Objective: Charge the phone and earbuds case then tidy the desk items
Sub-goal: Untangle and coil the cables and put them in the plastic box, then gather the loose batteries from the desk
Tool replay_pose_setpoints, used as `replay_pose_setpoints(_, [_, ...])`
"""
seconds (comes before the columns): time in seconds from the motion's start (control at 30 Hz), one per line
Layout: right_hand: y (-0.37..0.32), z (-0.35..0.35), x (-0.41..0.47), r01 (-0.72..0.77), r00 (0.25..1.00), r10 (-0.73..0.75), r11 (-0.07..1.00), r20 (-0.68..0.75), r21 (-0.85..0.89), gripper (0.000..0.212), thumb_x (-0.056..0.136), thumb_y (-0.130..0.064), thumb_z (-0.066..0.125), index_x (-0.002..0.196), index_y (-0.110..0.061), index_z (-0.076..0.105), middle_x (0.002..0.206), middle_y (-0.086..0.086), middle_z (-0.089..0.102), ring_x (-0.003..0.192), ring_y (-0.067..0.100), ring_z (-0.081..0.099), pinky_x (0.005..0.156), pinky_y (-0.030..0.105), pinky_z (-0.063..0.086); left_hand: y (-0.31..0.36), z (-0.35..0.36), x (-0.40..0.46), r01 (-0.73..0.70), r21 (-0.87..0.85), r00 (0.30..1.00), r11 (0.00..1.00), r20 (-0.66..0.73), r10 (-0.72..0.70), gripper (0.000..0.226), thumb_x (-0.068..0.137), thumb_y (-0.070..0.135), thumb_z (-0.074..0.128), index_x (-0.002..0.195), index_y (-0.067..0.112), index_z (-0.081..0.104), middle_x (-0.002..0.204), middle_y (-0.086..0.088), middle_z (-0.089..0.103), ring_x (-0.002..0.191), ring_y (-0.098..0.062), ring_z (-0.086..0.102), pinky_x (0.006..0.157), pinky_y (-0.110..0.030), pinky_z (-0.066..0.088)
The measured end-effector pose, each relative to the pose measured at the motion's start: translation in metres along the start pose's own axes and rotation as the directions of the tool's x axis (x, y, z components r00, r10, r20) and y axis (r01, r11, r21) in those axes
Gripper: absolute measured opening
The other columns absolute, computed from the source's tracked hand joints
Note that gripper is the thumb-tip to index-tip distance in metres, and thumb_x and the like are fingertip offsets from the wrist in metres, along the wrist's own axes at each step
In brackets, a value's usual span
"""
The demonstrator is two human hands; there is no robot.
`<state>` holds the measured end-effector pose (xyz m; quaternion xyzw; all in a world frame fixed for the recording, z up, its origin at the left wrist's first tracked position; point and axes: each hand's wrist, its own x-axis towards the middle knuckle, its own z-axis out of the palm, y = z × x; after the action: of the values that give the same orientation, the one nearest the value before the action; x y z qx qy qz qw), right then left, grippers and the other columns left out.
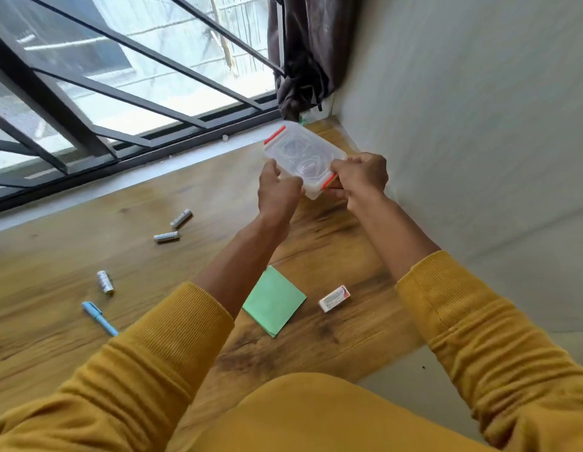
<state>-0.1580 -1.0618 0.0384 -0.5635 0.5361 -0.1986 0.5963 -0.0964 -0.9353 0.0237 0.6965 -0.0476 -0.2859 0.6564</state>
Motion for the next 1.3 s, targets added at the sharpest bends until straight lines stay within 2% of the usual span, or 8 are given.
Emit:
replay_pose_setpoints(0.17, [0.001,-0.002,0.027,0.0,0.997,-0.005,0.998,-0.074,-0.068,0.032,0.086,-0.013,0.085,0.114,-0.007,0.071,0.108,0.005,0.071,0.085,0.028,0.077,0.06,0.043,0.067,-0.004,0.022,0.038,0.025,-0.005,0.996,1.0,0.091,-0.025,0.057,0.09,-0.006,0.067,0.141,0.017,0.057,0.131,-0.003,0.067,0.12,-0.021,0.069,0.094,-0.044,0.064])
replay_pose_setpoints(0.37, [-0.007,-0.011,0.057,0.008,0.994,-0.032,0.974,-0.102,-0.226,0.033,0.081,-0.015,0.083,0.109,0.0,0.073,0.095,0.014,0.078,0.064,0.024,0.078,0.056,0.04,0.066,-0.03,0.042,0.097,0.101,0.048,0.98,0.994,0.165,-0.108,0.102,0.061,0.035,0.091,0.154,0.027,0.049,0.149,-0.004,0.059,0.13,-0.028,0.064,0.097,-0.05,0.062])
replay_pose_setpoints(0.57, [0.006,-0.024,0.073,0.103,0.981,-0.17,0.871,-0.097,-0.481,0.033,0.07,-0.041,0.069,0.078,-0.009,0.068,0.073,0.007,0.074,0.063,0.025,0.075,0.065,0.037,0.065,-0.017,0.046,0.077,0.07,0.09,0.973,0.994,0.213,-0.087,0.093,0.069,0.015,0.08,0.155,0.029,0.047,0.153,0.002,0.055,0.131,-0.021,0.06,0.1,-0.046,0.061])
replay_pose_setpoints(0.67, [0.013,-0.036,0.054,0.23,0.946,-0.315,0.816,-0.075,-0.53,0.029,0.081,-0.026,0.064,0.063,-0.02,0.042,0.061,-0.001,0.049,0.055,0.018,0.047,0.057,0.03,0.041,-0.023,0.045,0.058,0.104,0.119,0.982,0.987,0.144,-0.121,0.066,0.086,0.009,0.07,0.148,0.02,0.053,0.147,0.0,0.056,0.126,-0.02,0.061,0.101,-0.044,0.06])
replay_pose_setpoints(0.8, [0.024,-0.06,0.027,0.379,0.878,-0.475,0.761,-0.055,-0.526,0.005,0.089,-0.015,0.066,0.092,-0.014,0.07,0.088,0.003,0.071,0.081,0.022,0.066,0.081,0.032,0.053,-0.044,0.047,0.031,0.097,0.179,0.978,0.979,0.166,-0.127,0.041,0.097,0.001,0.063,0.136,0.011,0.063,0.125,-0.008,0.069,0.114,-0.028,0.072,0.094,-0.045,0.064])
replay_pose_setpoints(1.07, [0.069,-0.101,-0.021,0.329,0.86,-0.51,0.543,0.008,-0.773,0.032,0.099,-0.019,0.06,0.127,-0.005,0.069,0.119,0.019,0.073,0.109,0.036,0.068,0.091,0.041,0.054,-0.049,0.071,-0.019,-0.121,0.405,0.929,0.906,0.367,-0.04,0.038,0.095,0.013,0.066,0.133,0.014,0.072,0.127,0.0,0.073,0.112,-0.018,0.069,0.096,-0.042,0.062])
replay_pose_setpoints(1.23, [0.078,-0.108,-0.028,0.299,0.908,-0.419,0.621,0.016,-0.725,0.042,0.104,-0.016,0.061,0.144,-0.006,0.058,0.139,0.018,0.067,0.126,0.037,0.065,0.103,0.043,0.054,-0.059,0.083,-0.032,-0.13,0.412,0.917,0.902,0.395,-0.048,0.044,0.079,0.033,0.071,0.122,0.023,0.077,0.122,0.005,0.075,0.113,-0.02,0.07,0.097,-0.051,0.062])
replay_pose_setpoints(1.3, [0.077,-0.108,-0.029,0.286,0.911,-0.413,0.666,-0.021,-0.689,0.043,0.101,-0.014,0.064,0.144,-0.007,0.059,0.138,0.017,0.067,0.126,0.037,0.065,0.103,0.041,0.053,-0.051,0.081,-0.041,-0.112,0.377,0.921,0.92,0.387,-0.047,0.038,0.081,0.024,0.07,0.119,0.021,0.078,0.116,0.004,0.076,0.107,-0.02,0.072,0.094,-0.05,0.063])
